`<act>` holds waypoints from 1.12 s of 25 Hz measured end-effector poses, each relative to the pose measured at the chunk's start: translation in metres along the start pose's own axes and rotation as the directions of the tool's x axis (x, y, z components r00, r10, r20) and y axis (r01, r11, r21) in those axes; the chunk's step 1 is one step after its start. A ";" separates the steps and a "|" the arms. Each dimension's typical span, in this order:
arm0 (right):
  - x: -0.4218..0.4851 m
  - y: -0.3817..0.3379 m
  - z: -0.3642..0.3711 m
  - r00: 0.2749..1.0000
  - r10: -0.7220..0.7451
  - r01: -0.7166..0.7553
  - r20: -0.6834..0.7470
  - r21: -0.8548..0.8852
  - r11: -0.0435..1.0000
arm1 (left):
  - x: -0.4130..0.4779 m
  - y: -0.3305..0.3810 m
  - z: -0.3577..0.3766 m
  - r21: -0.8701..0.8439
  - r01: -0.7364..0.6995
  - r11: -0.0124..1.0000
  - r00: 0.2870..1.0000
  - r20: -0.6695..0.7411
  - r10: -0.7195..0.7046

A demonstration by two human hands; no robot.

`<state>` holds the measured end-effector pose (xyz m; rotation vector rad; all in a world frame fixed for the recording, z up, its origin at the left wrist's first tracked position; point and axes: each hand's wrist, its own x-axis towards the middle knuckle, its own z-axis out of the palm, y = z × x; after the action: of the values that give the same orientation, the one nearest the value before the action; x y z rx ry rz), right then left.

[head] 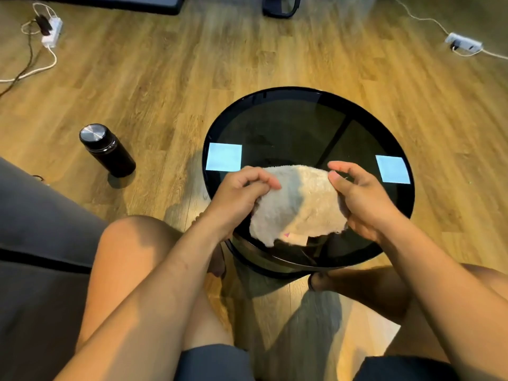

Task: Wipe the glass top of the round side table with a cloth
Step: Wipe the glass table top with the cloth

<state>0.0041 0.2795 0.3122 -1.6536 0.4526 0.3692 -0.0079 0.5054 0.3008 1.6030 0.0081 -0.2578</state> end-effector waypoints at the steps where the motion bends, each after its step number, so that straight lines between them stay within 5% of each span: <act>1: -0.001 -0.004 -0.002 0.997 0.034 -0.037 0.073 0.047 0.998 | 0.002 -0.001 -0.002 0.011 -0.012 1.000 1.000 -0.012 0.012; 4: -0.011 -0.012 -0.003 0.944 0.092 -0.055 0.316 -0.124 0.991 | 0.002 -0.002 -0.004 0.002 -0.031 1.000 0.999 0.017 0.031; 6: -0.014 -0.016 0.000 0.941 0.057 0.053 0.334 -0.311 0.949 | 0.001 -0.001 -0.007 -0.100 -0.010 0.995 0.998 0.065 0.016; 9: -0.013 -0.023 -0.009 0.921 -0.027 0.012 0.389 0.041 0.999 | 0.004 0.001 -0.008 -0.336 0.042 0.941 0.999 0.011 -0.040; 11: -0.014 -0.022 -0.009 0.870 -0.067 -0.066 0.488 0.250 0.966 | 0.003 -0.001 0.000 0.039 -0.058 0.998 0.982 -0.180 0.064; 13: -0.010 -0.014 -0.003 0.893 -0.067 -0.043 0.445 0.232 0.972 | 0.000 -0.007 0.011 0.390 -0.103 0.915 0.947 -0.243 0.211; 16: -0.010 -0.010 0.014 0.914 -0.081 0.000 0.397 0.198 0.980 | -0.006 -0.006 0.023 -0.025 0.116 0.993 0.992 0.055 -0.114; 19: -0.019 -0.015 0.026 0.858 -0.122 -0.044 0.499 0.309 0.950 | -0.007 -0.007 0.030 -0.325 0.355 0.877 0.922 0.275 -0.271; 21: -0.021 -0.017 0.032 0.918 -0.151 0.079 0.366 0.204 0.976 | -0.007 -0.011 0.034 -0.467 0.353 0.811 0.932 0.256 -0.258; 24: -0.018 -0.018 0.033 0.916 -0.400 0.359 -0.035 -0.372 0.856 | -0.003 -0.015 0.035 -0.533 0.263 0.804 0.965 0.144 -0.220; 25: -0.016 -0.015 0.034 0.902 -0.424 0.353 -0.083 -0.423 0.835 | -0.001 -0.015 0.034 -0.549 0.240 0.801 0.971 0.117 -0.211; 28: -0.017 -0.002 0.045 0.970 -0.239 0.226 -0.035 -0.221 0.949 | -0.001 -0.012 0.033 -0.432 0.178 0.884 0.984 0.057 -0.170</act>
<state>-0.0092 0.3256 0.3167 -1.9113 0.2648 0.1965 -0.0161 0.4738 0.2882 1.1512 0.1860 -0.3813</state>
